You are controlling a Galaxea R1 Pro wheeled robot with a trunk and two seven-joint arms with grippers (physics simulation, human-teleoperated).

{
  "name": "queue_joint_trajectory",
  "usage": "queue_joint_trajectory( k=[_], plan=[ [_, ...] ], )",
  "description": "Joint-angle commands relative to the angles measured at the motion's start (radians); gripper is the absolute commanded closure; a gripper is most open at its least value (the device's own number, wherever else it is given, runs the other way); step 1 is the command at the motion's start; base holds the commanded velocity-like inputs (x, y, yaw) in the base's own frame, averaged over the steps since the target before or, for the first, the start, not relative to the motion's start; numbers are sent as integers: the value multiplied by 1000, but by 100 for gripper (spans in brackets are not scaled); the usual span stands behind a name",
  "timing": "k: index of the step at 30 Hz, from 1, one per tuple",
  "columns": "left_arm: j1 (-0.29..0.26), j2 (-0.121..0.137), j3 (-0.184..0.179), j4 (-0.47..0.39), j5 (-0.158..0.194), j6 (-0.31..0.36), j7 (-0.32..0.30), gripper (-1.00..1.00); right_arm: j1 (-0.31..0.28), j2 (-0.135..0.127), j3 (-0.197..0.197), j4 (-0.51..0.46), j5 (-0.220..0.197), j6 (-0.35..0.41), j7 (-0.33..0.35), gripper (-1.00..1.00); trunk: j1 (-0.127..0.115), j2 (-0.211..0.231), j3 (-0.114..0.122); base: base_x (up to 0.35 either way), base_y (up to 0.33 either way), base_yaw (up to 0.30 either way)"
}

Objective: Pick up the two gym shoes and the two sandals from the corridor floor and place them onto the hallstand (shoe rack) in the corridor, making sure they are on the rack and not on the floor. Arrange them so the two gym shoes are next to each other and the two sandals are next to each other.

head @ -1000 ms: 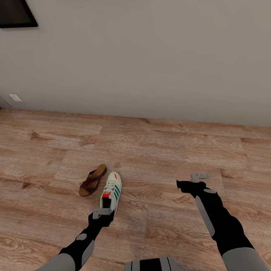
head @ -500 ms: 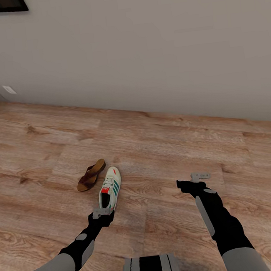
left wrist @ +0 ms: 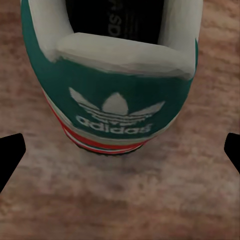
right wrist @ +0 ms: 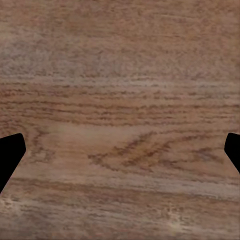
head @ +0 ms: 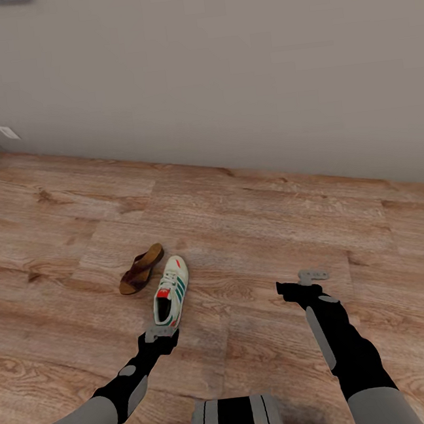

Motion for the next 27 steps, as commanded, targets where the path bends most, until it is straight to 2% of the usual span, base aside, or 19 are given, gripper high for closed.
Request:
queue_joint_trajectory(
  k=[1,5,13,27],
  plan=[
    [-1,1,-8,1,9,-3,-3,-100,0,1,-1,-1,-1,5,-2,-100,0,0,-1,0,0,0],
    [-1,1,-8,0,9,-3,-3,-100,0,1,-1,-1,-1,5,-2,-100,0,0,-1,8,0,0],
    [-1,1,-7,-1,9,-2,-3,-100,0,1,-1,-1,-1,5,-3,-100,0,0,-1,173,0,0],
    [-1,1,-7,-1,9,-2,-1,-100,0,1,-1,-1,-1,5,-2,-100,0,0,-1,13,0,0]
  ],
)
